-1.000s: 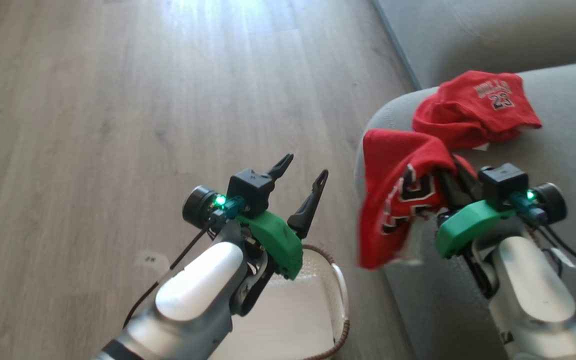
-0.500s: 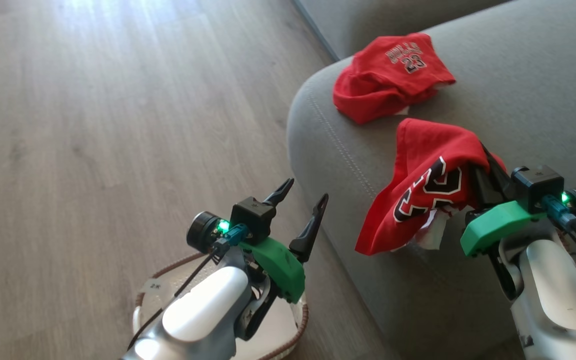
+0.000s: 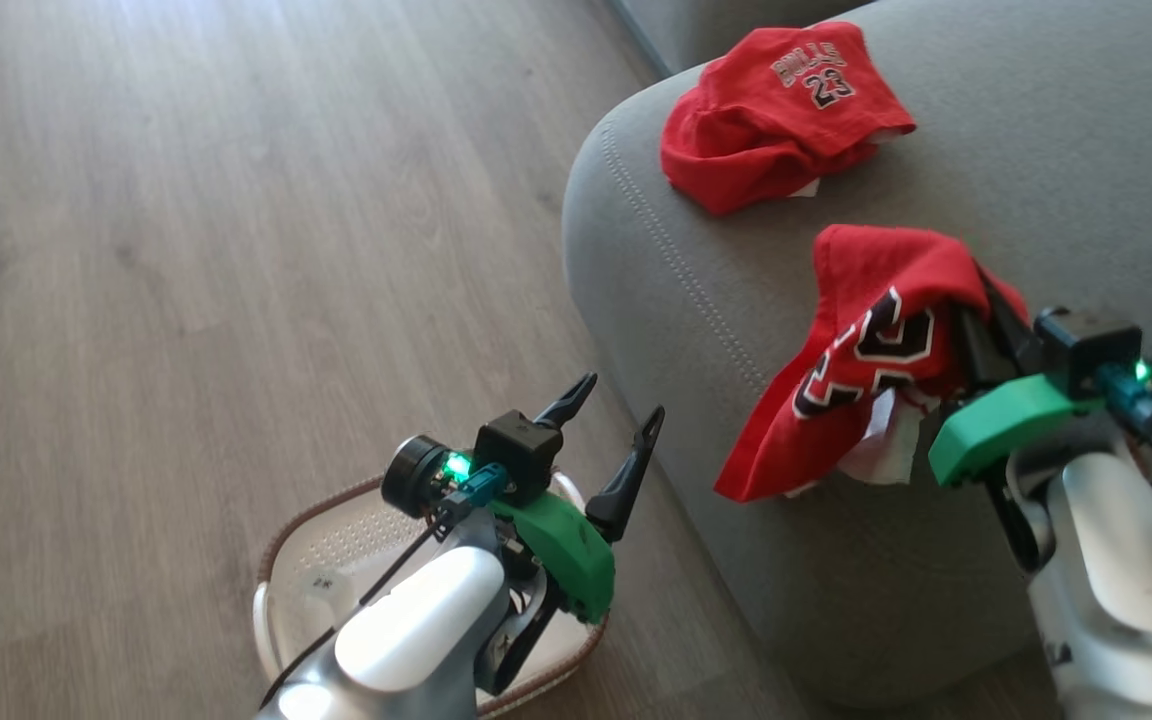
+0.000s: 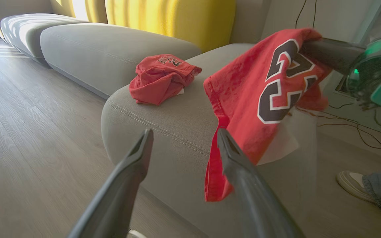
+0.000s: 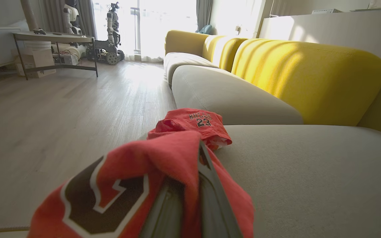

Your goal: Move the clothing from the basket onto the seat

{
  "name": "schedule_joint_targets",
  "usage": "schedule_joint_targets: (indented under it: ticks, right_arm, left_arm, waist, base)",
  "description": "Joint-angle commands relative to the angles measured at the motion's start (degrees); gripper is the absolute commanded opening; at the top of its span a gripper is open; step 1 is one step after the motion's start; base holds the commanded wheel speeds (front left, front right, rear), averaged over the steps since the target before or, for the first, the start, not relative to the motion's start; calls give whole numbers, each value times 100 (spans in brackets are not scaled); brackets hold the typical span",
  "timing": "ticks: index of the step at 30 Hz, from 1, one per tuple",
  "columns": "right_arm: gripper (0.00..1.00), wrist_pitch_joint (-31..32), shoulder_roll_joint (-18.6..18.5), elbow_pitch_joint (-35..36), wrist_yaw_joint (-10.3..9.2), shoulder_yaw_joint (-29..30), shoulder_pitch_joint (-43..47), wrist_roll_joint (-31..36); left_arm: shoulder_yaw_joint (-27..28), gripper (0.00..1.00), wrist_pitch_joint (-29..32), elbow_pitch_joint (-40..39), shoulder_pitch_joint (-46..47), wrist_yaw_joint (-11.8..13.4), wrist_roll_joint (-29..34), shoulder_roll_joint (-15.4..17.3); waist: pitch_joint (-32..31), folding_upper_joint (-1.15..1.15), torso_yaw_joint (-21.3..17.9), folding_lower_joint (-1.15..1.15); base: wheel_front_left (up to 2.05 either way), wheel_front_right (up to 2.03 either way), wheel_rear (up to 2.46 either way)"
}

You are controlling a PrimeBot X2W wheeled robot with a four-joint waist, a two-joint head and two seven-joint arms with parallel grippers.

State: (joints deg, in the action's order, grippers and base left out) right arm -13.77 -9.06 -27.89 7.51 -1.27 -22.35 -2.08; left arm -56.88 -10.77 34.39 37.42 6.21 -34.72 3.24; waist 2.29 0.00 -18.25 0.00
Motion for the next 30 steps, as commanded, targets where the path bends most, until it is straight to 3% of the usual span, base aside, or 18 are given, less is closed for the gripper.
schedule_joint_targets:
  ticks: [1, 9, 19, 30]
  right_arm:
    - [0, -20, -59, 200, -2, -66, -438, 10]
    - [0, -20, -542, -46, -2, 134, -1580, 12]
    - [0, 29, -1375, -786, -2, 527, -3335, 124]
    - [0, 54, -2025, -1763, -2, 1578, -4235, 1052]
  left_arm:
    - [125, 100, -66, -110, 178, 1, -2, 40]
    - [73, 100, -87, -107, 290, 33, 79, 131]
    - [134, 100, -154, -678, 434, 297, 271, 471]
    - [69, 100, -4, -1499, 650, 508, 520, 764]
  waist:
    - [85, 0, 126, 0]
    - [523, 0, 740, 0]
    - [1256, 0, 1304, 0]
    - [2058, 0, 1730, 0]
  base:
    - [0, 0, 0]
    - [0, 0, 0]
    - [0, 0, 0]
    - [0, 0, 0]
